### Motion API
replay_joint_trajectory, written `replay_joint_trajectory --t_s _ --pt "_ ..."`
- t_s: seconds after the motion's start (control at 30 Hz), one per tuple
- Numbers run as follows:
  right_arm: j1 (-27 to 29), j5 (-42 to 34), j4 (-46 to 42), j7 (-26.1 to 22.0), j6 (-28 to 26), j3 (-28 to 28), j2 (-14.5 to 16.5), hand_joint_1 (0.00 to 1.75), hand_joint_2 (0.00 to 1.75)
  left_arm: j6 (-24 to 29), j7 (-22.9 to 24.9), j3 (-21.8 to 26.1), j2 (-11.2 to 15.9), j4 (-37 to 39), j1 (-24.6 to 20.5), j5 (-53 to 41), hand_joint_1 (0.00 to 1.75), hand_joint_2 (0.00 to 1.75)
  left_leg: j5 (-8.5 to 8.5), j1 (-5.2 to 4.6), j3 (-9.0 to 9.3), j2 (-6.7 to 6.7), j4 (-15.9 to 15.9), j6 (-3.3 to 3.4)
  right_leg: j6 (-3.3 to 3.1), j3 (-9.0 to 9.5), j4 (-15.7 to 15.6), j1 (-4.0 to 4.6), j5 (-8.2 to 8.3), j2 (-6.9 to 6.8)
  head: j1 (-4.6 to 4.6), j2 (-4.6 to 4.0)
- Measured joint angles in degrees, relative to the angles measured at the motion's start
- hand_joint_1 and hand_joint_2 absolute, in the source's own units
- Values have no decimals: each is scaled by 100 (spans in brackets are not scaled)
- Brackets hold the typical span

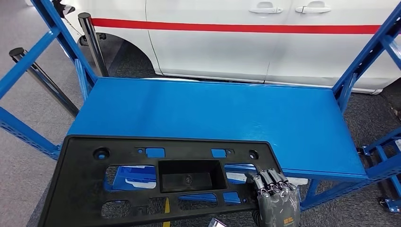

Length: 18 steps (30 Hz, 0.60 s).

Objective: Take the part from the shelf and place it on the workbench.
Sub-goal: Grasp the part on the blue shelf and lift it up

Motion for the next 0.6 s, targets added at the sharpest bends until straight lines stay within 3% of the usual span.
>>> replay_joint_trajectory --t_s 0.07,0.13,0.17,0.2,0.23,0.3,0.37,0.47,0.5,0.53,0.6 --pt "-8 0 0 4 0 10 -2 175 175 4 1 4 1 0 -1 0 0 175 -439 27 -173 -2 467 -60 -67 -111 -16 -8 97 -21 -7 0" --pt "-6 0 0 7 0 16 -4 175 175 6 2 4 0 0 5 0 0 175 -904 48 -336 1 1145 -101 -88 -240 -12 6 187 -36 -10 0" --pt "-5 -1 1 9 0 17 -5 175 175 7 2 4 0 0 6 0 0 175 -1003 52 -328 1 1331 -108 -87 -304 -10 13 234 -43 -9 0" --pt "-5 -2 1 11 0 17 -6 175 175 7 2 4 1 0 6 0 0 175 -994 53 -217 1 1306 -106 -83 -362 -9 16 280 -48 -10 0" --pt "-5 -4 2 13 0 18 -7 175 175 8 2 5 1 0 5 0 0 175 -895 53 8 1 1057 -99 -76 -414 -8 18 326 -50 -10 0" --pt "-4 -7 1 13 0 19 -7 175 175 14 1 7 2 -1 -12 0 0 175 -656 49 623 -2 179 -66 -45 -491 -8 20 415 -47 -11 0" --pt "-3 -12 -2 10 0 19 -7 175 175 28 -2 10 2 -1 -33 0 0 175 -537 21 945 -8 -380 -20 20 -525 -21 22 505 -48 -9 0" --pt "0 -15 -7 -4 0 19 -7 175 175 43 -3 24 1 0 -28 0 0 175 -420 4 900 5 -443 62 125 -534 -56 16 611 -44 -5 0" --pt "5 -15 -8 -10 0 19 -8 175 175 44 -3 30 0 0 -26 0 0 175 -352 13 866 21 -464 100 147 -561 -8 18 531 -36 -1 0" --pt "9 -15 -9 -14 0 19 -8 175 175 46 -2 36 -1 0 -27 0 0 175 -278 23 820 40 -487 147 164 -612 130 21 346 -25 2 0" --pt "15 -15 -9 -18 0 18 -9 175 175 49 -2 40 -3 0 -35 -1 0 175 -149 14 678 64 -491 213 173 -767 717 28 -249 -15 7 0"
